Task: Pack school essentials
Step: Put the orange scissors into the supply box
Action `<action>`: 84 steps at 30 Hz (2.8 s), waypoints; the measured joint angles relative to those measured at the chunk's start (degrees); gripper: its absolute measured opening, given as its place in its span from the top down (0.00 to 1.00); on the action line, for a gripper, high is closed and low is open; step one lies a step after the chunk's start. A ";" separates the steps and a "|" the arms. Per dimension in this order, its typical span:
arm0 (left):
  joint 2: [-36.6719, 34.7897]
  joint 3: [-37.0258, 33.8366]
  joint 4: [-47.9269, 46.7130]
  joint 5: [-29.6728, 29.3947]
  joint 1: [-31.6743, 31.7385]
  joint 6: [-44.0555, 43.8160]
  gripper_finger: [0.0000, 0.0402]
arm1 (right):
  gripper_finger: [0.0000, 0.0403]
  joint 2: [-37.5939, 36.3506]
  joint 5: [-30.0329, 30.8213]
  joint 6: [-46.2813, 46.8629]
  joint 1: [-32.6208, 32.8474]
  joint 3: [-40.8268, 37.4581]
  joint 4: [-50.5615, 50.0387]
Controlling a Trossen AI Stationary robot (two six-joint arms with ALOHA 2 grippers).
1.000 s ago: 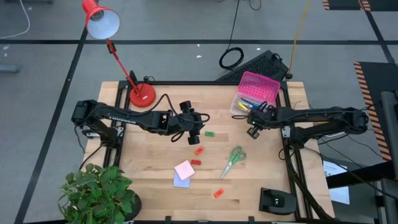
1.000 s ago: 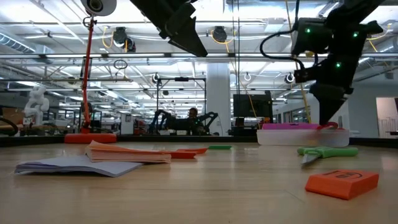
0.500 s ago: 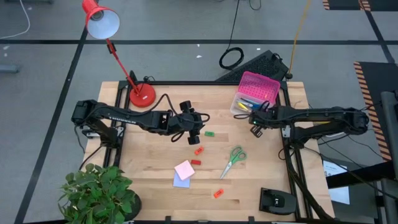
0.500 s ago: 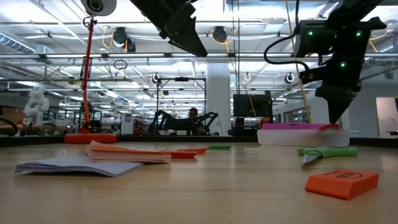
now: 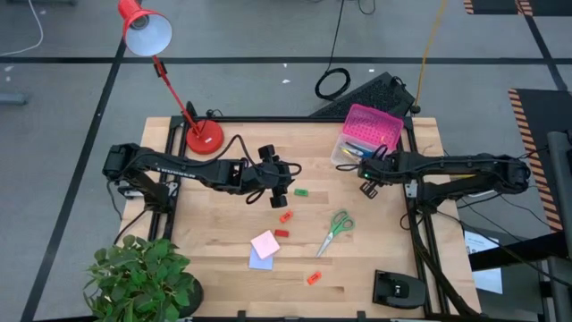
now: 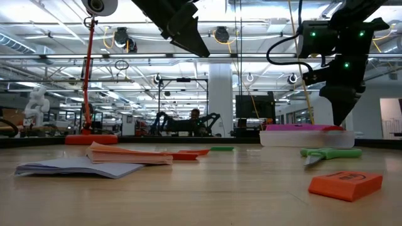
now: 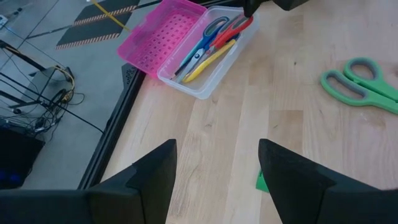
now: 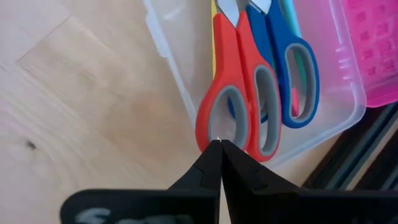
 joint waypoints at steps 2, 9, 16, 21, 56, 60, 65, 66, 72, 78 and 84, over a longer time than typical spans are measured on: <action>0.00 0.00 0.00 0.00 0.00 0.00 0.43 | 1.00 -0.01 -0.14 0.01 -0.01 0.00 -0.01; 0.00 0.00 0.28 0.68 -0.02 0.00 0.43 | 1.00 -0.03 -0.13 0.10 -0.04 -0.58 1.30; 0.00 0.00 1.32 1.00 0.00 0.02 0.43 | 1.00 -0.84 -0.19 -1.63 -0.59 -1.09 2.27; 0.00 0.00 1.29 1.05 0.11 0.22 0.43 | 1.00 -2.52 -0.80 -2.31 0.42 -0.11 2.54; 0.00 0.00 2.56 1.05 0.22 0.21 0.43 | 1.00 -1.45 -3.47 -1.24 -0.66 -0.68 3.32; 0.00 0.00 2.54 1.05 0.22 0.20 0.43 | 1.00 -1.45 -3.51 -1.57 -0.66 -0.68 3.37; 0.00 0.00 2.54 1.05 0.22 0.22 0.43 | 1.00 -1.45 -3.73 -1.82 0.64 -0.68 4.18; 0.00 0.00 2.54 1.05 0.22 0.22 0.43 | 1.00 -1.45 -3.82 -2.04 0.90 -0.68 4.78; 0.00 0.00 2.51 1.05 0.22 0.23 0.43 | 1.00 -1.49 -6.59 -3.31 1.16 -0.68 7.79; 0.00 0.00 2.51 1.05 0.22 0.24 0.43 | 1.00 -1.49 -7.03 -3.39 1.22 -0.68 7.93; 0.00 0.00 2.51 1.05 0.22 0.24 0.43 | 1.00 -1.49 -8.14 -3.18 1.22 -0.68 7.88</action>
